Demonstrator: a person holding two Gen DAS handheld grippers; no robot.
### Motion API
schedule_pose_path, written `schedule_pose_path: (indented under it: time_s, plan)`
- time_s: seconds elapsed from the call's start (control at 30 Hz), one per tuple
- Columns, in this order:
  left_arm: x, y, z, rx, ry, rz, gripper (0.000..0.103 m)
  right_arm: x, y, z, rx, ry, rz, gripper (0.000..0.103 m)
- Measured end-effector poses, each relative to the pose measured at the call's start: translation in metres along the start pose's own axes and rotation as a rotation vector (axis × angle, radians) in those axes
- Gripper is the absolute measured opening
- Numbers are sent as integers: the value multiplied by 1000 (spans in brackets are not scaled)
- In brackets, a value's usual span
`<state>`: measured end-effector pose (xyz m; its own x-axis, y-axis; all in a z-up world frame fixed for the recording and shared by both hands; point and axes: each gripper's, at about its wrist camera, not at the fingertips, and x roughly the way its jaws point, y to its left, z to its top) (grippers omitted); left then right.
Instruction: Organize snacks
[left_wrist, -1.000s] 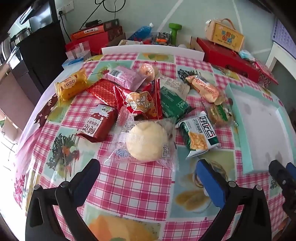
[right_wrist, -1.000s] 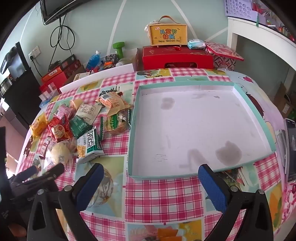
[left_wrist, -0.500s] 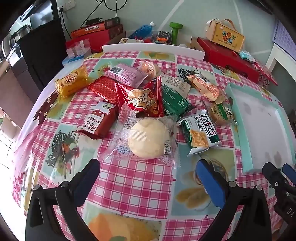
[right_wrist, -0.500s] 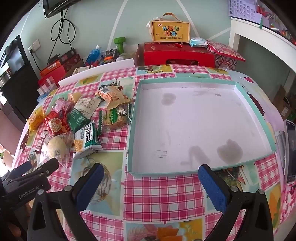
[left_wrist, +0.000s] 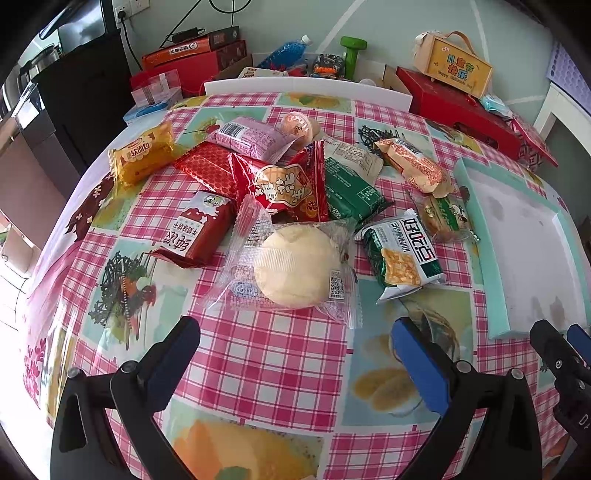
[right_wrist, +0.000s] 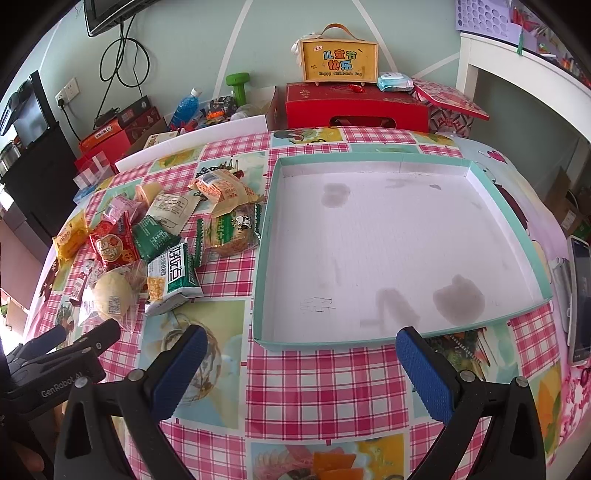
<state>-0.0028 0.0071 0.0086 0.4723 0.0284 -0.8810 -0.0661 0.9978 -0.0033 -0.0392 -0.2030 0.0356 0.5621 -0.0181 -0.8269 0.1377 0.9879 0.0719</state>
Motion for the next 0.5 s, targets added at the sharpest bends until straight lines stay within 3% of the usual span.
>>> schedule_pose_path:
  time_s: [0.5]
  plan:
    - [4,0,-3,-1,20,13,103,1,0,0,-1,1,-1,103]
